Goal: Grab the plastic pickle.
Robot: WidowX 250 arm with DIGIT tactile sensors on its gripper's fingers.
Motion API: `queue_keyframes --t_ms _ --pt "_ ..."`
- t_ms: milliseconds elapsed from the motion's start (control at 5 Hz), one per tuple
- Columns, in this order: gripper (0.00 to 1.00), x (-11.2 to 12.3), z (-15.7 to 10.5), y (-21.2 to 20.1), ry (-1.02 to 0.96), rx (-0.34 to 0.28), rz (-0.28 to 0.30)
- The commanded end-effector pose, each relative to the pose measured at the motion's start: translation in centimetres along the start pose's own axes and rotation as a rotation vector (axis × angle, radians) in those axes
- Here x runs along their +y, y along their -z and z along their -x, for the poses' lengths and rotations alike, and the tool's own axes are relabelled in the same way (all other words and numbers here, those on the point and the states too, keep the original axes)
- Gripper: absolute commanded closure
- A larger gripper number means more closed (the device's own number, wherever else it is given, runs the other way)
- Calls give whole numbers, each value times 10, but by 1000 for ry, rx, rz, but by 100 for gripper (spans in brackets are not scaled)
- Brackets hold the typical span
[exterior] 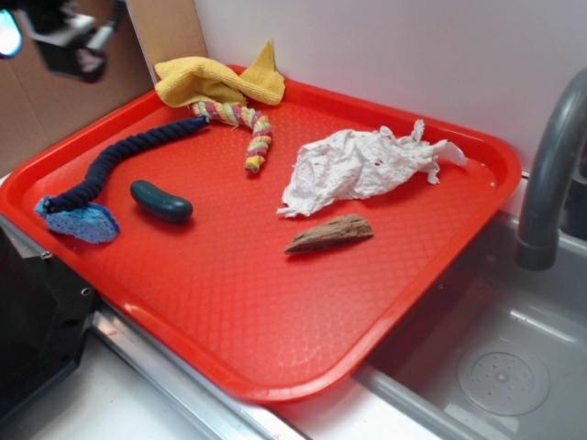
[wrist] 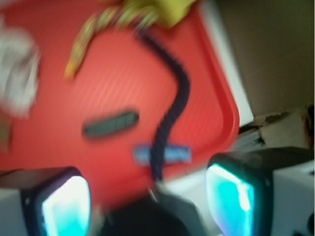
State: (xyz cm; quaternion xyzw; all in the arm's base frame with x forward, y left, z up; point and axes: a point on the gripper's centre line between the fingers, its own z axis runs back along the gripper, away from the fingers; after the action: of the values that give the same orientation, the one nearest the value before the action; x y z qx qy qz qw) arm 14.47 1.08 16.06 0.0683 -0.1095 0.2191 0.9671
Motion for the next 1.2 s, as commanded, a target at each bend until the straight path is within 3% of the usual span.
queue_keyframes --t_ms 0,200,600,800,1000 --pt "0 -13 4 45 -483 172 56" --pt "0 -14 5 69 -674 247 78" --pt "0 -15 5 120 -624 274 76" --pt "0 -12 8 139 -619 333 12" --pt "100 -14 14 143 -605 356 -22"
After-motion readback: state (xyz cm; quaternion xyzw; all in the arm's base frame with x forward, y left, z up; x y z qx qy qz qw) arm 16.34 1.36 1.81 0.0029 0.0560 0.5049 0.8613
